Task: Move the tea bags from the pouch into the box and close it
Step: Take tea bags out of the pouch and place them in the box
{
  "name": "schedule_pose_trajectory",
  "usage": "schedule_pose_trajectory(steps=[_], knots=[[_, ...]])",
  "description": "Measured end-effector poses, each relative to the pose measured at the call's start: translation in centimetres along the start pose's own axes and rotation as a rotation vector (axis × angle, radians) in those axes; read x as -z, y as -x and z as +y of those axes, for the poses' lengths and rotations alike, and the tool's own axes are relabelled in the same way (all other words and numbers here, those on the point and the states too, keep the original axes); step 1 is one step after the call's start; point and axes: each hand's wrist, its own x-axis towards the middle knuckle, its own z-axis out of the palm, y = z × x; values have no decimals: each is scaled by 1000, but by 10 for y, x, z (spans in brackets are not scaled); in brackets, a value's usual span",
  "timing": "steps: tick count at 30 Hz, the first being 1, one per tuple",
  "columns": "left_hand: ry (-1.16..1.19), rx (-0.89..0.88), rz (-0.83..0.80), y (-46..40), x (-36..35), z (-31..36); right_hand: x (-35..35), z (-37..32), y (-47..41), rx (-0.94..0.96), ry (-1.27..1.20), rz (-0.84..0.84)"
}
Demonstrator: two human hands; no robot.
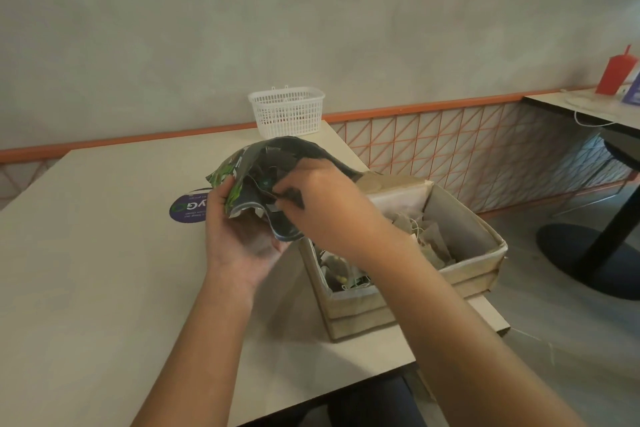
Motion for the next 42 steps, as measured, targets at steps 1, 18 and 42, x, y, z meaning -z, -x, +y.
schedule_pose_trajectory(steps=[1,18,42], knots=[[14,-1,10,0,0,0,-5,0,-6,-27,61,-22],[40,54,13,-2,0,3,-15,10,-36,-122,138,-294],[1,47,16,-7,3,2,54,71,57,-269,-547,237]])
